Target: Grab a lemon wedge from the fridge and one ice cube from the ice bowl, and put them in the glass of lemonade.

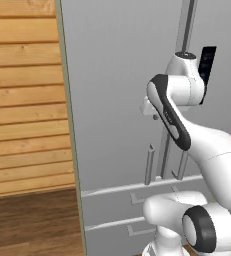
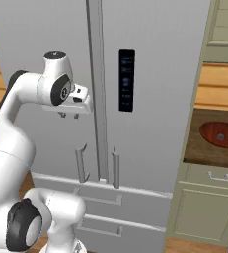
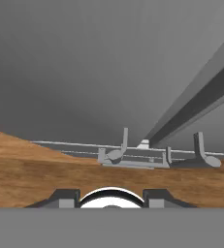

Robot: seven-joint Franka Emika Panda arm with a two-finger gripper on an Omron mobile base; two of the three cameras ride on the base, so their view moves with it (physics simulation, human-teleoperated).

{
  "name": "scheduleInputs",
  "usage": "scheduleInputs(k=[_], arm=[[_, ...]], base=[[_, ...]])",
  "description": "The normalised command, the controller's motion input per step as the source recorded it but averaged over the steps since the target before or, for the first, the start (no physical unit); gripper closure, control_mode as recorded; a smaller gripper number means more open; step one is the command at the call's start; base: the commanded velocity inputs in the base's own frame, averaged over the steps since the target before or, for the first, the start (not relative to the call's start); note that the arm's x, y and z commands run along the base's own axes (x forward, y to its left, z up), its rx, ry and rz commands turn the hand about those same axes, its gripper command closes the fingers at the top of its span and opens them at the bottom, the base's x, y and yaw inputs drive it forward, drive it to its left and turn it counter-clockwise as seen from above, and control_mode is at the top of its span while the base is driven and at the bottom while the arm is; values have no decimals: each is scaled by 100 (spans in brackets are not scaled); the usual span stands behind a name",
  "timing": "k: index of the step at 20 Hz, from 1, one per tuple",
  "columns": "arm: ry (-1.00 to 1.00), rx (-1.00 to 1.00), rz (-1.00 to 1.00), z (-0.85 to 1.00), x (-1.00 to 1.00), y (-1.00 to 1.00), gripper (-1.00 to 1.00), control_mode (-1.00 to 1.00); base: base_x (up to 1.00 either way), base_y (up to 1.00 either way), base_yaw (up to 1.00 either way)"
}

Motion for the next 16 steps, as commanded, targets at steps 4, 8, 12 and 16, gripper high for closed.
scheduleInputs(k=[4, 8, 12, 16], arm=[[0, 0, 0, 0, -33, -6, -100, -100], [0, 0, 0, -8, -79, -7, -100, -100], [0, 0, -1, -52, -98, 4, -100, -100], [0, 0, 0, -19, -38, -6, -100, -100]], base=[[0, 0, 0], [0, 0, 0], [0, 0, 0], [0, 0, 0]])
